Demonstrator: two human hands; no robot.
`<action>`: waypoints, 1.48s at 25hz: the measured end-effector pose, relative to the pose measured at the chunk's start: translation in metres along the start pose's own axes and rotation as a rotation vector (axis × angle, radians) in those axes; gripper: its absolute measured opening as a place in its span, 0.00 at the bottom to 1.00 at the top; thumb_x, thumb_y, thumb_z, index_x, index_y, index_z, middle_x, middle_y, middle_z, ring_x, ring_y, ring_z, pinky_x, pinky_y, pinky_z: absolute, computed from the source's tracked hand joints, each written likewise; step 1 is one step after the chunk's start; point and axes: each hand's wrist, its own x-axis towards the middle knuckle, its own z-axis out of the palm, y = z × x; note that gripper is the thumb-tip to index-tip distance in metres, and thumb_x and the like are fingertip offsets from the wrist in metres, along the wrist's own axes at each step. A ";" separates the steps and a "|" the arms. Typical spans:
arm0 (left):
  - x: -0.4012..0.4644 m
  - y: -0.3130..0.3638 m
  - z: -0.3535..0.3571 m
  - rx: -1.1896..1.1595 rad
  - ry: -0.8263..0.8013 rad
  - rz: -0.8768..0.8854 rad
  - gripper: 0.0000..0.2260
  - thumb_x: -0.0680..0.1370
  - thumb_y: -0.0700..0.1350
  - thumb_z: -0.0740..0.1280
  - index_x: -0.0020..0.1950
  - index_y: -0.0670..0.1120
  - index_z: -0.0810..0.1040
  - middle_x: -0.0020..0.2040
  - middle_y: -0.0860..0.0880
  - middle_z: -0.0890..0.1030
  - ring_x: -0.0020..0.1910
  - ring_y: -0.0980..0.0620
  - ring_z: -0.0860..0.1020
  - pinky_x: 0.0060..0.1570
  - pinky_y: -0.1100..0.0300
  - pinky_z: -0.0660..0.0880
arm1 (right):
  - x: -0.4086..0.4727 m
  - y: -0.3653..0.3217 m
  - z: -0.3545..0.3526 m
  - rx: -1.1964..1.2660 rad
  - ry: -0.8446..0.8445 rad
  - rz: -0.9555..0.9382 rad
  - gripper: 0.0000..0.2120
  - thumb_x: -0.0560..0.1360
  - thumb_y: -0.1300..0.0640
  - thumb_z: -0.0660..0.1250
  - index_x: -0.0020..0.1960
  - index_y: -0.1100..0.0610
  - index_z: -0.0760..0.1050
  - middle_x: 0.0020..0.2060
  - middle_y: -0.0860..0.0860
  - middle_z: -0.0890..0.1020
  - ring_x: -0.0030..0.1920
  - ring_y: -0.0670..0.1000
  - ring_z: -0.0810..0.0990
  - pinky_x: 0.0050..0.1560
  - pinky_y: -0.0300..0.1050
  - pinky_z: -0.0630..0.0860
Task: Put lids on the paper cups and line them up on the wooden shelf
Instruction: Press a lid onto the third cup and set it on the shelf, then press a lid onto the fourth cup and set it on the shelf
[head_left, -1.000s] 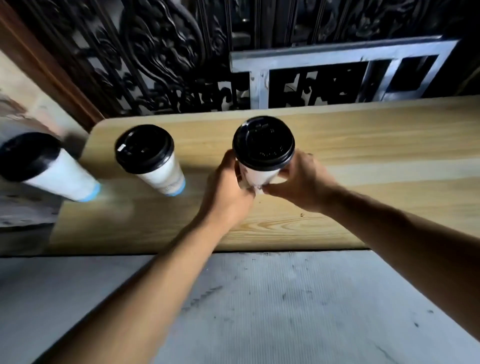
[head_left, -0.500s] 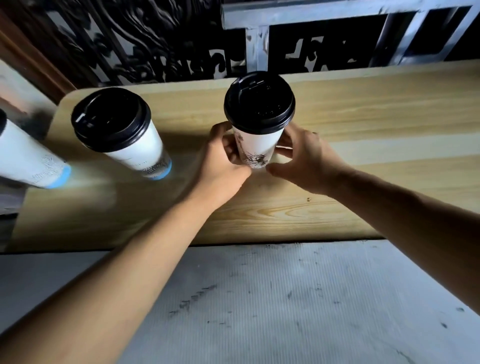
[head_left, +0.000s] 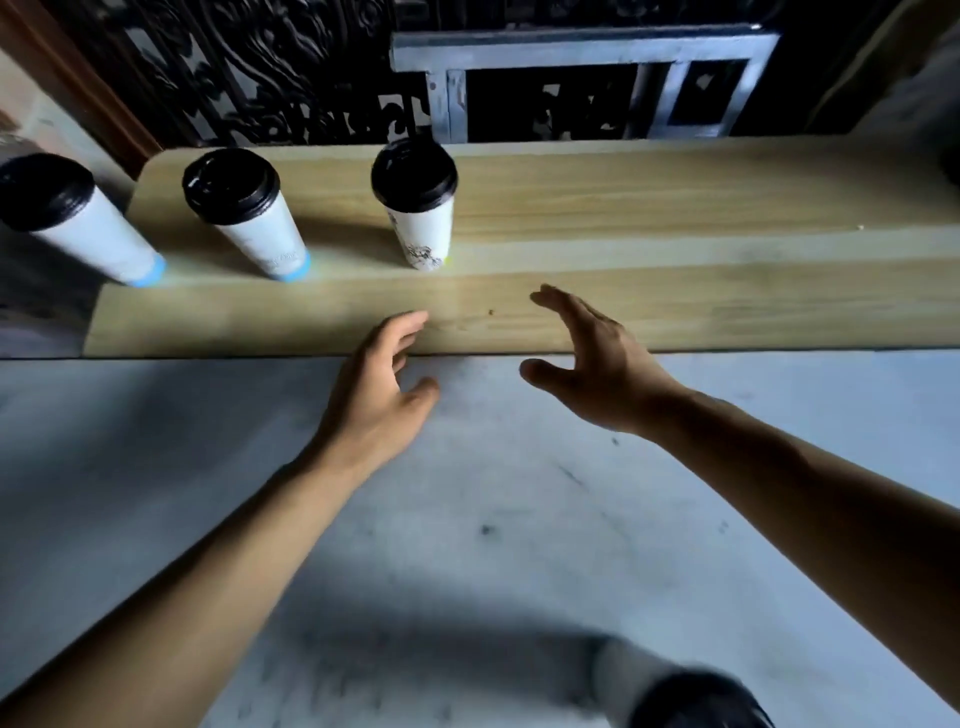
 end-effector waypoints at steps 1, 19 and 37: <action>-0.027 0.010 0.006 0.046 -0.014 0.015 0.30 0.70 0.39 0.64 0.73 0.48 0.74 0.69 0.51 0.78 0.70 0.54 0.75 0.73 0.56 0.69 | -0.025 0.002 -0.008 -0.002 -0.007 -0.014 0.33 0.77 0.52 0.70 0.79 0.53 0.63 0.81 0.52 0.63 0.80 0.51 0.63 0.67 0.34 0.55; -0.276 0.040 0.144 0.130 -0.043 -0.144 0.31 0.62 0.46 0.80 0.65 0.54 0.77 0.58 0.53 0.85 0.56 0.54 0.84 0.56 0.53 0.81 | -0.295 0.004 -0.018 -0.101 -0.039 -0.206 0.20 0.73 0.55 0.71 0.65 0.51 0.80 0.67 0.56 0.74 0.62 0.62 0.72 0.62 0.58 0.74; -0.334 0.155 0.080 0.699 -0.097 0.186 0.30 0.69 0.66 0.70 0.66 0.54 0.67 0.54 0.48 0.80 0.50 0.40 0.82 0.45 0.52 0.77 | -0.335 -0.030 -0.055 0.745 0.073 0.245 0.21 0.82 0.38 0.55 0.62 0.46 0.81 0.57 0.49 0.84 0.49 0.49 0.81 0.40 0.43 0.77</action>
